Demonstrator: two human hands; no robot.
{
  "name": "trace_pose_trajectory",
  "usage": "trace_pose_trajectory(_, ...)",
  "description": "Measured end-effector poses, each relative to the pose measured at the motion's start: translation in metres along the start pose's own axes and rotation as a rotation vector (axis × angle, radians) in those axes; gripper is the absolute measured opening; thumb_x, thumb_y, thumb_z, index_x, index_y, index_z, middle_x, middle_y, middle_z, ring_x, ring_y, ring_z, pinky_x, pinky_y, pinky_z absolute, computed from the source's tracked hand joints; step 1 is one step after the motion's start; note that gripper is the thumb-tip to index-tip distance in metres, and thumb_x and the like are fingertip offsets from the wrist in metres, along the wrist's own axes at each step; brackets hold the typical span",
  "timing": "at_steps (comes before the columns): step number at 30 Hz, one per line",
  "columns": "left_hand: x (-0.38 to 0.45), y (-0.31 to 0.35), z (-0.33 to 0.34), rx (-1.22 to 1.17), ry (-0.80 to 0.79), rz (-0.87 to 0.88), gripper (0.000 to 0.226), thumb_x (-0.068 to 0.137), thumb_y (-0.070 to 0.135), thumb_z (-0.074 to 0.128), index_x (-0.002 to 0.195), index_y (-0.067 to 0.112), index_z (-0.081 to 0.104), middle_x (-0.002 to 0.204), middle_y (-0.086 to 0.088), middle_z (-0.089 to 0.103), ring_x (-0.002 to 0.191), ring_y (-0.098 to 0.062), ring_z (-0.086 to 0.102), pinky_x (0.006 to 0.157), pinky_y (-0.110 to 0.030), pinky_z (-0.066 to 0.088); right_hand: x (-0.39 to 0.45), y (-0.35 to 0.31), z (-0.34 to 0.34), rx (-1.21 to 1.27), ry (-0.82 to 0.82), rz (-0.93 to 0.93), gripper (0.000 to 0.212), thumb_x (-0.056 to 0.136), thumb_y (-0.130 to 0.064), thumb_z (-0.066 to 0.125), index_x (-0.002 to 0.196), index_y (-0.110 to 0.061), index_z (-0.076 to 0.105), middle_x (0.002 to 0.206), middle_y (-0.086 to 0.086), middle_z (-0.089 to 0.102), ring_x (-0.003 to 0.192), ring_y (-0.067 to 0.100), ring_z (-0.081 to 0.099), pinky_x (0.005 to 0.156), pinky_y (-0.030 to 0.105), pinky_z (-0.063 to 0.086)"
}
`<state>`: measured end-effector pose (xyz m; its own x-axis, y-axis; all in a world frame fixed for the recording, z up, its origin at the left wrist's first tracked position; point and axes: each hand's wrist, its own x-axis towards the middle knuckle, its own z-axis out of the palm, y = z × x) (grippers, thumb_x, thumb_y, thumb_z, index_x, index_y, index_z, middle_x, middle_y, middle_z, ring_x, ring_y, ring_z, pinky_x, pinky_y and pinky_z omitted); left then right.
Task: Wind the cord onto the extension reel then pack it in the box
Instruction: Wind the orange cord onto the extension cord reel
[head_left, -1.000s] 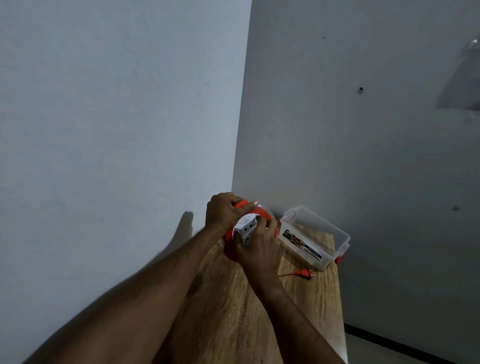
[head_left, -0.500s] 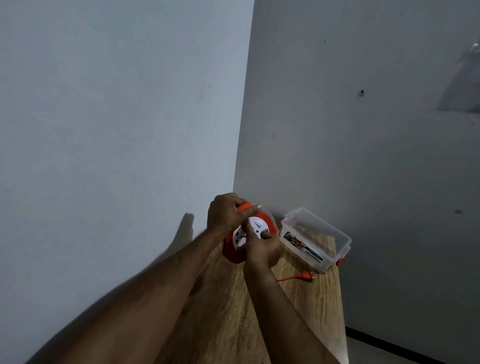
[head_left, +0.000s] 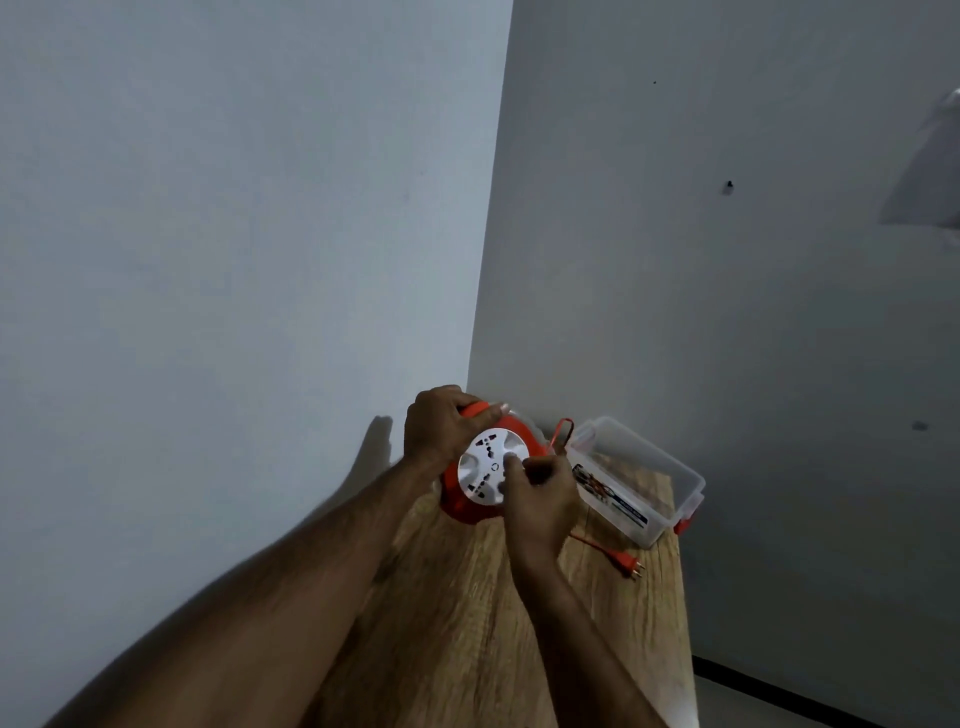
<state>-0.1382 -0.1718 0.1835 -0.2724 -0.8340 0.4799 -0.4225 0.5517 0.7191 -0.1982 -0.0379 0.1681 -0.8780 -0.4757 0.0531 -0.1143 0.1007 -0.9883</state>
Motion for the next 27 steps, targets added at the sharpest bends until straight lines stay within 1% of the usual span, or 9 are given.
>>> trace_pose_trajectory(2,0.001,-0.001,0.000,-0.004,-0.006,-0.003,0.052,0.078,0.071,0.066,0.075,0.021,0.076,0.061,0.016,0.059,0.054,-0.004,0.059,0.053,-0.018,0.043,-0.003,0.004,-0.005,-0.314,-0.012,-0.375,0.027,0.089,-0.037,0.070,0.109,-0.020,0.062,0.105,-0.006,0.068,0.089,0.010,0.069,0.066,0.017,0.054)
trace_pose_trajectory(5,0.000,0.001,0.004,-0.021,0.003,-0.017,0.051,0.078,0.070,0.067,0.078,0.020,0.077,0.064,0.014,0.061,0.054,-0.003,0.059,0.053,-0.015,0.041,-0.003,0.007,-0.001,-0.590,-0.079,-0.467,0.053,0.089,-0.051,0.066,0.131,-0.020,0.057,0.125,-0.003,0.059,0.101,0.013,0.064,0.069,0.005,0.035)
trace_pose_trajectory(7,-0.002,0.002,0.007,-0.042,-0.015,-0.022,0.050,0.078,0.069,0.068,0.080,0.019,0.077,0.066,0.015,0.061,0.056,-0.002,0.059,0.055,-0.014,0.043,-0.003,0.010,0.002,-0.655,-0.091,-0.476,0.063,0.089,-0.058,0.063,0.138,-0.020,0.051,0.134,0.001,0.053,0.108,0.017,0.063,0.076,0.010,0.037)
trace_pose_trajectory(12,-0.005,0.000,0.009,-0.052,-0.038,0.008,0.050,0.078,0.067,0.069,0.081,0.017,0.078,0.068,0.011,0.064,0.058,-0.003,0.059,0.057,-0.017,0.047,0.001,0.007,0.008,-0.619,-0.095,-0.412,0.063,0.084,-0.059,0.067,0.131,-0.019,0.054,0.137,0.005,0.049,0.111,0.022,0.061,0.082,0.020,0.044)
trace_pose_trajectory(19,-0.003,0.000,0.004,-0.042,-0.019,0.045,0.050,0.077,0.067,0.069,0.081,0.018,0.078,0.061,0.020,0.054,0.055,-0.001,0.057,0.054,-0.014,0.041,0.008,0.009,0.015,-0.172,-0.067,-0.276,0.058,0.066,-0.043,0.089,0.113,-0.020,0.064,0.113,-0.005,0.063,0.099,0.014,0.065,0.074,0.018,0.055)
trace_pose_trajectory(21,-0.002,0.002,0.003,-0.039,-0.013,0.057,0.056,0.075,0.072,0.065,0.078,0.018,0.078,0.061,0.017,0.056,0.056,-0.002,0.058,0.054,-0.018,0.045,0.010,0.007,0.021,-0.102,-0.002,-0.138,0.059,0.065,-0.044,0.090,0.111,-0.018,0.065,0.109,-0.003,0.067,0.099,0.019,0.068,0.069,0.017,0.052)
trace_pose_trajectory(23,-0.002,0.003,0.004,-0.034,0.012,0.060,0.054,0.075,0.072,0.065,0.074,0.019,0.077,0.059,0.015,0.057,0.055,-0.003,0.058,0.054,-0.020,0.046,0.011,0.003,0.028,-0.007,0.031,0.135,0.061,0.065,-0.044,0.091,0.112,-0.019,0.062,0.114,0.002,0.067,0.104,0.026,0.067,0.074,0.030,0.059)
trace_pose_trajectory(25,-0.004,0.004,0.007,-0.008,0.030,0.079,0.050,0.077,0.068,0.068,0.074,0.018,0.077,0.060,0.013,0.059,0.054,-0.004,0.056,0.054,-0.018,0.043,0.018,-0.004,0.032,0.337,0.028,0.541,0.076,0.065,-0.041,0.092,0.126,-0.014,0.055,0.126,0.008,0.061,0.116,0.033,0.062,0.090,0.045,0.058)
trace_pose_trajectory(27,-0.006,0.005,0.011,0.023,0.035,0.113,0.050,0.077,0.067,0.068,0.076,0.018,0.078,0.064,0.008,0.064,0.054,-0.006,0.056,0.053,-0.018,0.043,0.019,-0.014,0.028,0.693,-0.147,0.761,0.105,0.064,-0.046,0.091,0.146,-0.006,0.038,0.134,0.011,0.050,0.123,0.036,0.052,0.103,0.053,0.048)
